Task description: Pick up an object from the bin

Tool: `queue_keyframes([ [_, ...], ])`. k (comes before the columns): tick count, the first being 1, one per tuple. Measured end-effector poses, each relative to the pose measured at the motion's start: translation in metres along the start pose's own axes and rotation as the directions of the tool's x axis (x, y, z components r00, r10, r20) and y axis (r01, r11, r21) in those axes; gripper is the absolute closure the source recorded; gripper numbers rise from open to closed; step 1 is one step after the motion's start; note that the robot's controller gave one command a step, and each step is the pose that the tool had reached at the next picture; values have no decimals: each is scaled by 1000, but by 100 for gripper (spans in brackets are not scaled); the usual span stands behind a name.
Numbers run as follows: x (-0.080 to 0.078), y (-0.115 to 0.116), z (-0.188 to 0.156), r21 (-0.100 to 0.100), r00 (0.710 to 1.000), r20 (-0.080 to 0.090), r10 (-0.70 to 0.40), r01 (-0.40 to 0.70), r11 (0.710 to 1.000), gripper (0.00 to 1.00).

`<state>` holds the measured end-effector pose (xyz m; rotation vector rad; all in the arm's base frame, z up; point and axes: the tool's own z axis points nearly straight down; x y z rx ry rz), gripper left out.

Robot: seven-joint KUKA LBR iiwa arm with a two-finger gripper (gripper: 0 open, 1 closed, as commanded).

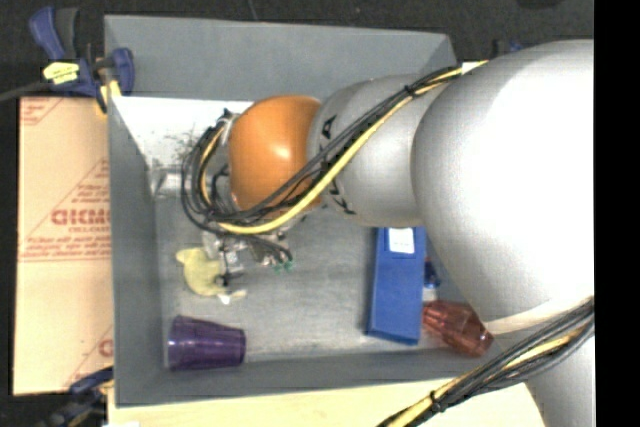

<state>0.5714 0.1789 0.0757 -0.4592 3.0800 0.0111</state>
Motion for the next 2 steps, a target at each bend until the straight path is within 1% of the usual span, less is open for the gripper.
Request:
queue_keyframes([
  [1,0,0,0,0,1000,0,1,-1,1000,100],
  [2,-1,10,-28,0,1000,2,-17,17,1000,100],
])
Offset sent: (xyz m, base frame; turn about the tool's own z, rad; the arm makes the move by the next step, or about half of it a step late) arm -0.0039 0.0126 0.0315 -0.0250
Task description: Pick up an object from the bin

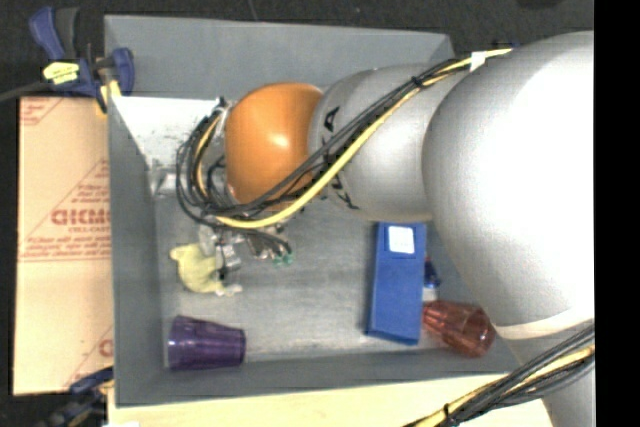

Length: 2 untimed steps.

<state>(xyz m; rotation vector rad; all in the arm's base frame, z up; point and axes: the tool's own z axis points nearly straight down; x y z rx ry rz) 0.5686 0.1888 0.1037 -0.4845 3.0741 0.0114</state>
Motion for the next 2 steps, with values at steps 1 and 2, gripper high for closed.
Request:
queue_keyframes([
  [1,-1,-4,-7,0,1000,3,4,-4,1000,100],
  [2,-12,4,-60,0,1000,0,2,-2,1000,100],
])
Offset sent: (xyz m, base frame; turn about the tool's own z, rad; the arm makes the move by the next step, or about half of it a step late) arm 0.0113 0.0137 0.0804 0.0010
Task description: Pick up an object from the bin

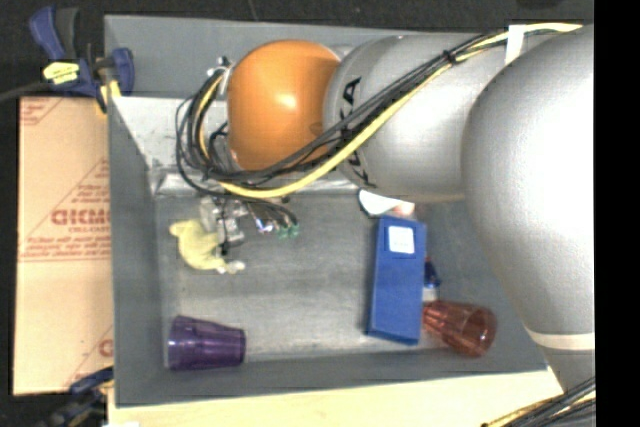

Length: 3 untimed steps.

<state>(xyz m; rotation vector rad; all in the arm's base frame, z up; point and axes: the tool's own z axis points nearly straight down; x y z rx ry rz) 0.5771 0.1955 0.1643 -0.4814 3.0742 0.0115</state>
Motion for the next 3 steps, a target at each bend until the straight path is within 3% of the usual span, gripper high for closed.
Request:
queue_keyframes([
  [1,-2,1,16,-1,1000,11,7,-7,1000,100],
  [2,0,-12,75,-3,994,11,104,-104,995,100],
  [3,2,0,88,-2,994,18,111,-111,994,100],
])
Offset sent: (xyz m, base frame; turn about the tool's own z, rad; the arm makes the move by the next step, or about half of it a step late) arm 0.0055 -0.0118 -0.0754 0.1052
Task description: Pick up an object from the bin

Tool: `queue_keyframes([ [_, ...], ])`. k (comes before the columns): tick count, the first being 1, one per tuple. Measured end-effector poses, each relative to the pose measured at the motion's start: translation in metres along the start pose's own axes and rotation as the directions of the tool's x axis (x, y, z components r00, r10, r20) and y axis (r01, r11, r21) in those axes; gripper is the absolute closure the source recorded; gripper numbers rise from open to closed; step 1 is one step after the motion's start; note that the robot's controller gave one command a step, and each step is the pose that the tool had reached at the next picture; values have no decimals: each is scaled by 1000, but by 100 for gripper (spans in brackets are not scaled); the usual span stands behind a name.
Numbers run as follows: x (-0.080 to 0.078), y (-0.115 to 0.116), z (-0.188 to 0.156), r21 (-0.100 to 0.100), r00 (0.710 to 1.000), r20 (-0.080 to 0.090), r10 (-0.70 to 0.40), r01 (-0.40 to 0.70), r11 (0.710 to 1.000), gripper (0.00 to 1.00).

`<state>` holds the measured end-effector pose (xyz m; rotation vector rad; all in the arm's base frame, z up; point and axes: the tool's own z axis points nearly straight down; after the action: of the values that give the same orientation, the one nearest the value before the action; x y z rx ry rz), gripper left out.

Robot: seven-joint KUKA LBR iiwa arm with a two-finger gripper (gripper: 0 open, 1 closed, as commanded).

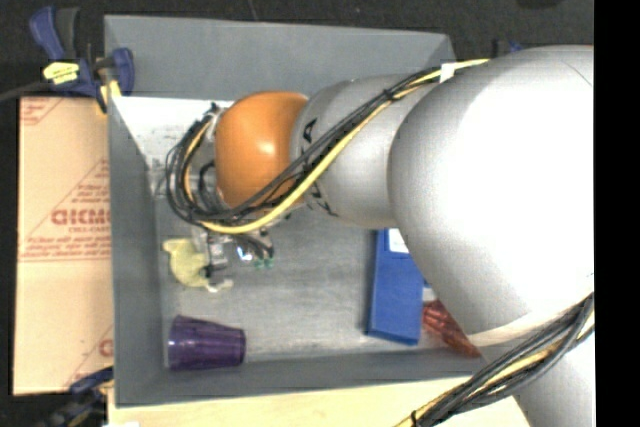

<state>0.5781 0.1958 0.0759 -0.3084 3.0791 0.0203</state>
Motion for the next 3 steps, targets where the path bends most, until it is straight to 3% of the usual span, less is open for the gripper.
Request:
queue_keyframes([
  [2,-8,7,-12,-3,999,3,34,-34,999,100],
  [3,-13,34,-1,5,987,6,163,-163,987,100],
])
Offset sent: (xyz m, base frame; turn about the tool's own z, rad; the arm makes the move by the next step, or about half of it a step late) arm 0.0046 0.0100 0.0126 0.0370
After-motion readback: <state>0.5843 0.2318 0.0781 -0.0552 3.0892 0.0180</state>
